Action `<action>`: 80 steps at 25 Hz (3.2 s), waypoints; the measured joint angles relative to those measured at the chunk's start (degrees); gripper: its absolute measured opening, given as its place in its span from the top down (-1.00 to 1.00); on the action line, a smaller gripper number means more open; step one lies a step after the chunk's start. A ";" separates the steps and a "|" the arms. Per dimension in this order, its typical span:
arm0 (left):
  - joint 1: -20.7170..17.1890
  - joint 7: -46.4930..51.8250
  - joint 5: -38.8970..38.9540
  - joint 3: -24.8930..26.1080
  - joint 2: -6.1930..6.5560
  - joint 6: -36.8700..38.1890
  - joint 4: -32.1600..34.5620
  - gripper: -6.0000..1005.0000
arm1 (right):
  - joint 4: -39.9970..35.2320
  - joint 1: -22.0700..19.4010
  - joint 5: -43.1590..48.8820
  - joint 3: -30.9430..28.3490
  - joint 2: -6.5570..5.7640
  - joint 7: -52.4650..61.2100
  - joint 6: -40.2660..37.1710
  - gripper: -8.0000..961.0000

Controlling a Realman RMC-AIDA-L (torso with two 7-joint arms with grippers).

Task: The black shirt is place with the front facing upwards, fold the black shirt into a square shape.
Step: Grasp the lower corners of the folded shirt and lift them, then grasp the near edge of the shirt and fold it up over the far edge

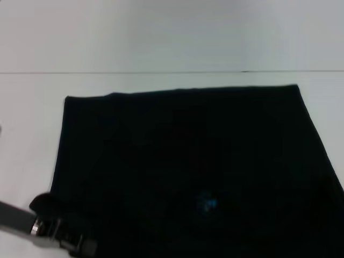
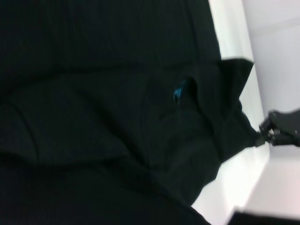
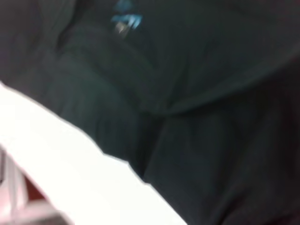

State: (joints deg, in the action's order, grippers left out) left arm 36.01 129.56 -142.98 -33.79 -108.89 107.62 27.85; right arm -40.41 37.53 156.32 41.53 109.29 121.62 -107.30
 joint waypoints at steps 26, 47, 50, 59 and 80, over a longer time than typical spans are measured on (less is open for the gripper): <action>1.06 -2.28 11.91 22.28 -1.05 -22.92 -2.69 0.90 | 14.23 -0.56 -28.39 -25.18 -1.51 2.35 19.33 0.87; 3.35 -14.91 27.73 22.55 -8.00 -44.18 -5.21 0.90 | 15.41 2.94 -38.37 -24.76 5.33 -6.43 44.73 0.87; 4.41 -16.11 27.75 22.49 -9.10 -47.93 -5.29 0.90 | 15.78 3.19 -38.82 -24.80 5.85 -7.75 47.49 0.87; 6.07 -17.75 28.49 22.69 -10.66 -54.30 -5.89 0.90 | 16.13 4.83 -40.29 -24.50 8.46 -12.16 57.77 0.87; 6.46 -28.19 37.77 22.53 -12.43 -64.42 -9.39 0.46 | 17.30 7.12 -41.97 -21.33 10.13 -17.36 68.78 0.03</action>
State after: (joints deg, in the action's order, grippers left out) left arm 42.47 101.37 -105.21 -11.26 -121.32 43.20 18.46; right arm -23.11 44.65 114.36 20.20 119.41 104.26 -38.52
